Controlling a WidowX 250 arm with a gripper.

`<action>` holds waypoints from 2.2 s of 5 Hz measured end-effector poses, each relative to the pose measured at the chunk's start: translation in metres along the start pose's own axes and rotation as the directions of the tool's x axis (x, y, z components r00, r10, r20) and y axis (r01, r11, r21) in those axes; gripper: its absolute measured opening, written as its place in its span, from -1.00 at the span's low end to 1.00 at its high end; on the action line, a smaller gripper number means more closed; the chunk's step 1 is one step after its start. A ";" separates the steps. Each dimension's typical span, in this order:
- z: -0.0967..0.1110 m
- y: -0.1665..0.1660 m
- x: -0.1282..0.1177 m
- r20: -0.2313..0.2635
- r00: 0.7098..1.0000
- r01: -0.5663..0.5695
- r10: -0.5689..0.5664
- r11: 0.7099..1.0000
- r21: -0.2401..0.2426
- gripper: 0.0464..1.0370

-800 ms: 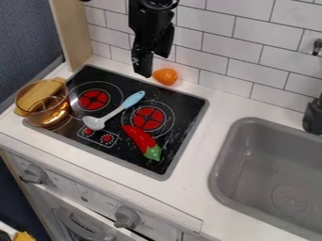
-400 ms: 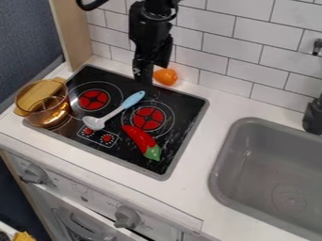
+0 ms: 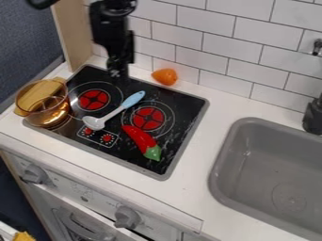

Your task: Moved the brown pot to the top of the right heater

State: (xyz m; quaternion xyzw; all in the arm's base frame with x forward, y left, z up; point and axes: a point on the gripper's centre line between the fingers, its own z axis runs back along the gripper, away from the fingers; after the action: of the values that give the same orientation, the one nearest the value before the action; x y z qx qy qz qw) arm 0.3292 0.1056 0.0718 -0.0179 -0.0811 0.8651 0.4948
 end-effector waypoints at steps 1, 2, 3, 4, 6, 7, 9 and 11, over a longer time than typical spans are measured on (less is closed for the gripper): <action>0.005 0.011 0.019 0.015 0.972 -0.236 0.236 0.971 -0.028 0.93; -0.005 0.021 0.037 0.022 0.882 -0.471 0.471 0.882 -0.033 0.93; -0.011 0.016 0.051 0.077 0.815 -0.571 0.575 0.818 -0.066 0.93; -0.028 0.004 0.076 0.128 0.727 -0.672 0.674 0.738 -0.066 0.93; -0.044 0.001 0.099 0.191 0.646 -0.746 0.739 0.664 -0.044 0.93; -0.061 0.006 0.097 0.234 0.637 -0.758 0.735 0.652 0.017 0.93; -0.078 0.002 0.090 0.266 0.681 -0.725 0.683 0.679 0.112 0.24; -0.081 0.003 0.093 0.269 0.680 -0.723 0.682 0.686 0.087 -0.80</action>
State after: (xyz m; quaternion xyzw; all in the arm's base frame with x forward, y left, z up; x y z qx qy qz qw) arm 0.2880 0.1938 -0.0040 0.0923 -0.0398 0.9888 0.1107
